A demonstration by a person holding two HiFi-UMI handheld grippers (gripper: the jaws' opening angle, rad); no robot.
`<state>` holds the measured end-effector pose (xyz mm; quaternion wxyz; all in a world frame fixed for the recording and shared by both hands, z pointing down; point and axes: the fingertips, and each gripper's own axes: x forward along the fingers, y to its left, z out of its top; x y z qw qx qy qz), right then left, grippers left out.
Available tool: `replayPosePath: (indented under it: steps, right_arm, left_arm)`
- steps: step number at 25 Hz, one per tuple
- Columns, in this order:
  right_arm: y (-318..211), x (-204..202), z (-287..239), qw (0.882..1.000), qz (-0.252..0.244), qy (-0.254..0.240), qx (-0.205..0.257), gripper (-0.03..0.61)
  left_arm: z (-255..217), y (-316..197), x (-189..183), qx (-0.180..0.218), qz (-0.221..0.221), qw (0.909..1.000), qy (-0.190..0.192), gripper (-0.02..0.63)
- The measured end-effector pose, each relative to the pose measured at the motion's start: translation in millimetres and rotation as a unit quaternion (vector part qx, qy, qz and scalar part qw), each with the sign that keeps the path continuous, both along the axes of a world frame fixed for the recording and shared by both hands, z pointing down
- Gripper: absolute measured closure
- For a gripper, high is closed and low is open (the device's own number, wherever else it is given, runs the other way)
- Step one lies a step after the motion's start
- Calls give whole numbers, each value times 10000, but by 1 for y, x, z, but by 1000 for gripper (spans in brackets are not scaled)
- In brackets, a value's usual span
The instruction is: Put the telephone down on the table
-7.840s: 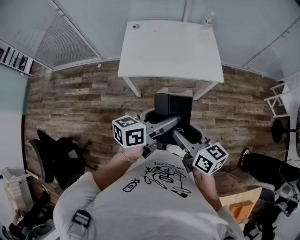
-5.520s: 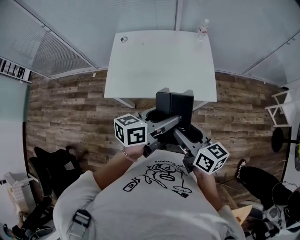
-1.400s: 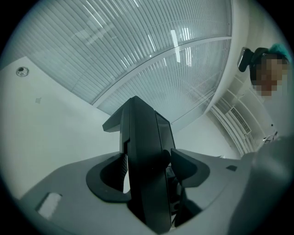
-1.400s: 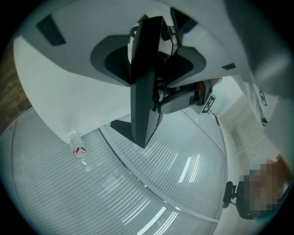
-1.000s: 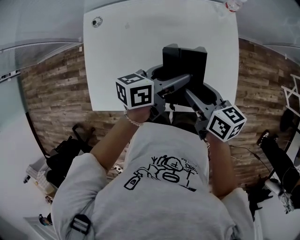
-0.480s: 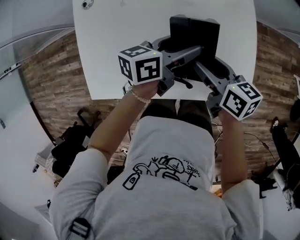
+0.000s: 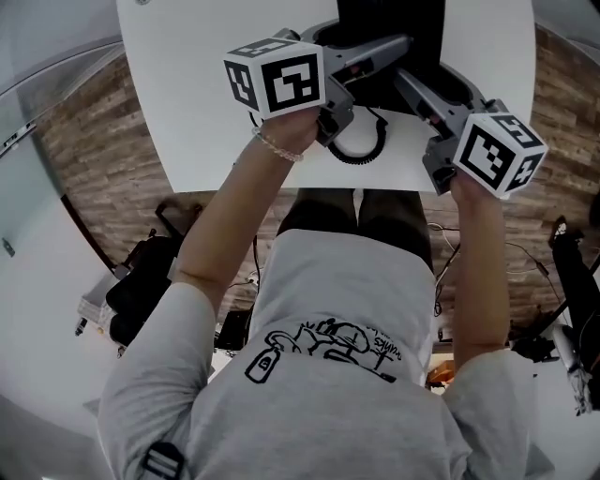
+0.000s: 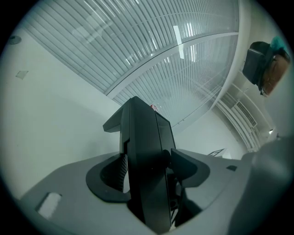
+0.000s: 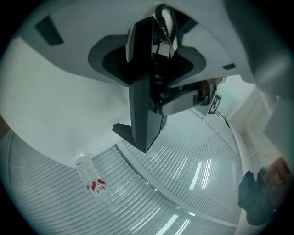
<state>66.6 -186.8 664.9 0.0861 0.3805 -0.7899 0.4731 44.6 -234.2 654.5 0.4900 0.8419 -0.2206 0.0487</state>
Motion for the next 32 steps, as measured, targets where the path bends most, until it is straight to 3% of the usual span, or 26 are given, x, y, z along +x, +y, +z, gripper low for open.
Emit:
replayPosePath:
  steps: [12, 24, 28, 32]
  right_arm:
    - [1, 5, 17, 10000, 5, 1, -8, 354]
    - [4, 5, 30, 9994, -8, -131, -318, 338]
    - [-5, 12, 25, 9993, -110, 146, -328, 337]
    - [-21, 24, 24, 9972, -256, 659, -261, 337]
  left_arm:
    - [13, 0, 7, 147, 61, 9998, -98, 316]
    - [20, 3, 12, 314, 203, 9971, -670, 316]
    - [20, -4, 17, 99, 288, 9963, -806, 288]
    - [22, -22, 12, 471, 168, 9890, -1394, 285]
